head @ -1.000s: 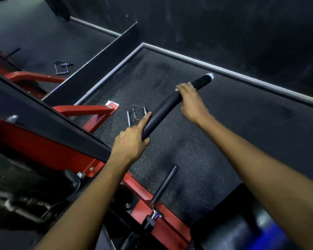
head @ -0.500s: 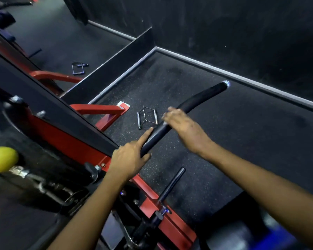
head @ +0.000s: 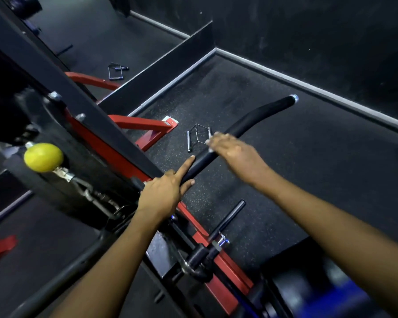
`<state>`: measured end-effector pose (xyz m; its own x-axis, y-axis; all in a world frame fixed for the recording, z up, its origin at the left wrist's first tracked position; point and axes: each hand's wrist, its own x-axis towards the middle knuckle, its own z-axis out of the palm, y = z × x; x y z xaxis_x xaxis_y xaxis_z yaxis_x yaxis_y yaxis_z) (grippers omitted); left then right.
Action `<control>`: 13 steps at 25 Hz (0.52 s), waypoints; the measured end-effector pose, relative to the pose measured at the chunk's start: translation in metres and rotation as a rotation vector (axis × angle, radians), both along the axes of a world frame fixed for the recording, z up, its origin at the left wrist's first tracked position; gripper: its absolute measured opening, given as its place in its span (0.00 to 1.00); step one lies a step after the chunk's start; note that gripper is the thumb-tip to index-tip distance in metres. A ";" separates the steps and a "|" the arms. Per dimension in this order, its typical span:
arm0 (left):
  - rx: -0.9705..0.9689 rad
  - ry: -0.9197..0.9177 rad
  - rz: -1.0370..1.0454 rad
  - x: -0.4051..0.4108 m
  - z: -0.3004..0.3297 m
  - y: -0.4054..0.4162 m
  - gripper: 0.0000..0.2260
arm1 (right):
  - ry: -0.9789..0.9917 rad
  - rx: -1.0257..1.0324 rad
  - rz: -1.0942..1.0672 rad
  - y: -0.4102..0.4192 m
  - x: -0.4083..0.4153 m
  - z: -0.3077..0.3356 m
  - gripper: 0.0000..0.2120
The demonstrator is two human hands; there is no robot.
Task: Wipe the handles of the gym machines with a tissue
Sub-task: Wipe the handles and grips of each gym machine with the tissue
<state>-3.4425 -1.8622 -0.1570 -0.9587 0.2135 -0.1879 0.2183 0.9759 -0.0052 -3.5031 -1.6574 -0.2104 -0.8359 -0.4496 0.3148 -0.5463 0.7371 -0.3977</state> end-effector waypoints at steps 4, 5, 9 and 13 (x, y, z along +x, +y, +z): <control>-0.012 0.006 -0.029 0.003 -0.005 -0.002 0.27 | -0.185 -0.165 -0.428 0.023 -0.010 0.007 0.26; -0.016 0.003 -0.032 0.004 -0.007 -0.003 0.27 | -0.162 -0.132 -0.320 0.006 0.006 0.004 0.29; -0.002 0.013 -0.033 0.001 -0.007 -0.004 0.27 | -0.008 -0.053 -0.047 -0.006 0.034 -0.003 0.30; 0.011 0.013 -0.017 0.002 -0.010 -0.004 0.27 | -0.154 -0.238 -0.442 -0.001 0.005 0.003 0.23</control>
